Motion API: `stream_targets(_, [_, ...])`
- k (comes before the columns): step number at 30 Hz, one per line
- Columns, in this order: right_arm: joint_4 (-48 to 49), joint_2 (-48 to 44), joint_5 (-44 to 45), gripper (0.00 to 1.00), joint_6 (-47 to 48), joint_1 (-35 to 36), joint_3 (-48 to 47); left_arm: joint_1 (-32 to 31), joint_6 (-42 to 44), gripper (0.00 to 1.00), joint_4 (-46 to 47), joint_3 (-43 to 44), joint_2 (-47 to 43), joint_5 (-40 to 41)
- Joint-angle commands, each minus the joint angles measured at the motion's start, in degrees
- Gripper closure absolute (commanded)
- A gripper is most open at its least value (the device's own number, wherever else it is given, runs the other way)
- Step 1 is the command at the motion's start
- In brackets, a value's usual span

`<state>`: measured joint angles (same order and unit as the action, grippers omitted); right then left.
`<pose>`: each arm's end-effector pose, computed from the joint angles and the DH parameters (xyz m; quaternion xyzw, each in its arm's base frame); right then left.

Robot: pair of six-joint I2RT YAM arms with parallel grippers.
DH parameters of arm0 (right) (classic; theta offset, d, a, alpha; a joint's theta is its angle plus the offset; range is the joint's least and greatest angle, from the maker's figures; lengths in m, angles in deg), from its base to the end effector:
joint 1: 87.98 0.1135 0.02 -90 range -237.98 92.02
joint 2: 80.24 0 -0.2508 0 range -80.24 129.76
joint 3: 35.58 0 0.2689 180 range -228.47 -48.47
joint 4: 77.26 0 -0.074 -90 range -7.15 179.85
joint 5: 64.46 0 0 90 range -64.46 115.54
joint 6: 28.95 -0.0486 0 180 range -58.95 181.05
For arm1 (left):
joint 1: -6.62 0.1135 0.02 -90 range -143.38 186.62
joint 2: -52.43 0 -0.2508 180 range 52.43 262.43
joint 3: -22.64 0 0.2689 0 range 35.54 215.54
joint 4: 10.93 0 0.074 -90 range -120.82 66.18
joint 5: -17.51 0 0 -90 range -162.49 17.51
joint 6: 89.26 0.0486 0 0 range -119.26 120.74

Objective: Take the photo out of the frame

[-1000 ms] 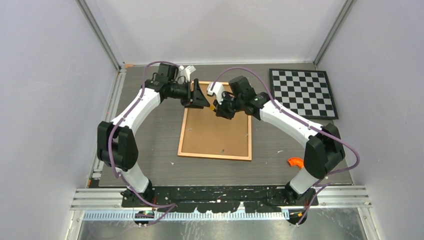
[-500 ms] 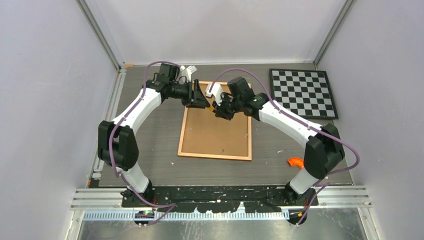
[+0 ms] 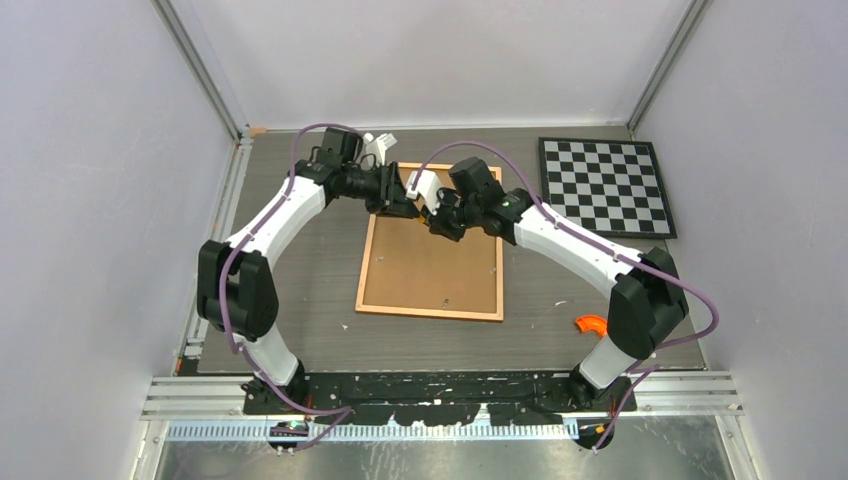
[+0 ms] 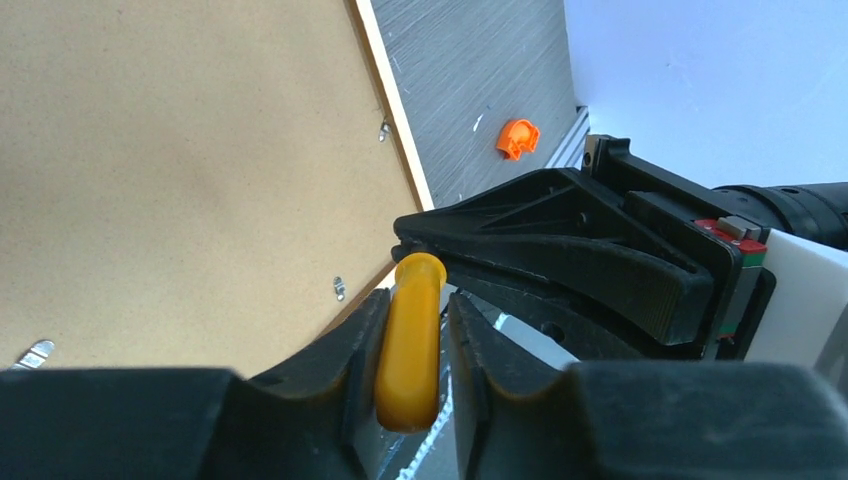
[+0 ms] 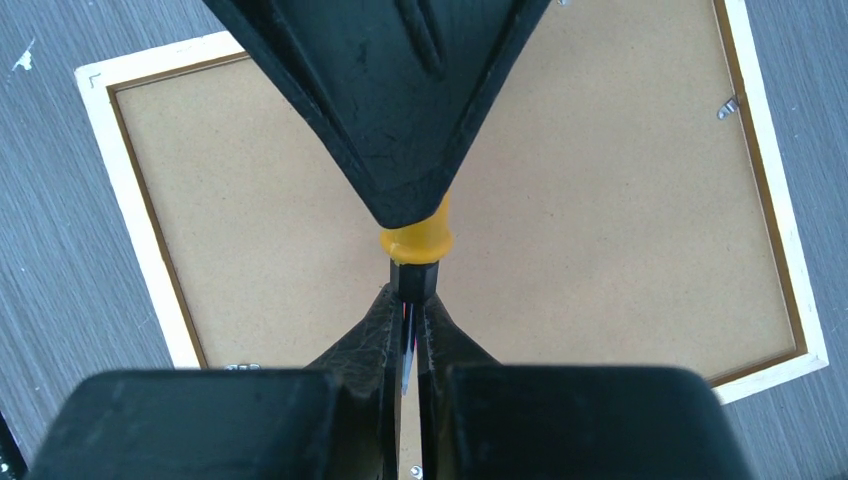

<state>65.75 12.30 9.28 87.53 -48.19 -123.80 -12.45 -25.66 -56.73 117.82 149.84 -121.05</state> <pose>0.2909 0.2600 0.2641 -0.5418 0.7234 0.1753 0.3904 0.3586 -0.1625 0.2728 0.0926 0.8588 -0.4803 0.1527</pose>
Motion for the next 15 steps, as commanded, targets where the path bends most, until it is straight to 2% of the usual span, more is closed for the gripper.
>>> stream_targets(1, [2.44, -1.28, 1.36, 0.99, 1.30, 1.04, -0.44, -0.27, -0.18, 0.67, 0.58, 0.77, 0.40, -0.27])
stream_targets(2, [2.55, -1.34, 1.51, 0.99, 1.41, 1.14, -0.29, -0.27, -0.30, 0.62, 0.56, 0.86, 0.48, -0.23])
stream_targets(4, [2.56, -1.32, 1.80, 0.99, 1.60, 1.25, -0.26, -0.31, -0.56, 0.59, 0.60, 0.94, 0.74, -0.22])
stream_targets(9, [2.60, -1.26, 2.83, 0.99, 1.44, 1.44, -0.25, -0.27, -0.87, 0.66, 0.65, 1.11, 1.11, -0.02])
stream_targets(10, [2.59, -1.25, 3.03, 0.99, 1.45, 1.49, -0.27, -0.27, -0.92, 0.70, 0.69, 1.07, 1.12, -0.04])
stream_targets(13, [2.69, -1.30, 3.18, 1.00, 1.47, 1.45, -0.14, -0.27, -0.83, 0.94, 0.92, 0.93, 1.06, -0.28])
stream_targets(14, [2.67, -1.38, 3.09, 0.99, 1.43, 1.47, -0.12, -0.27, -0.73, 0.99, 0.91, 0.87, 0.85, -0.34])
stream_targets(15, [2.56, -1.46, 3.38, 0.98, 1.20, 1.48, -0.09, -0.20, -0.61, 1.00, 0.97, 0.72, 0.53, -0.46])
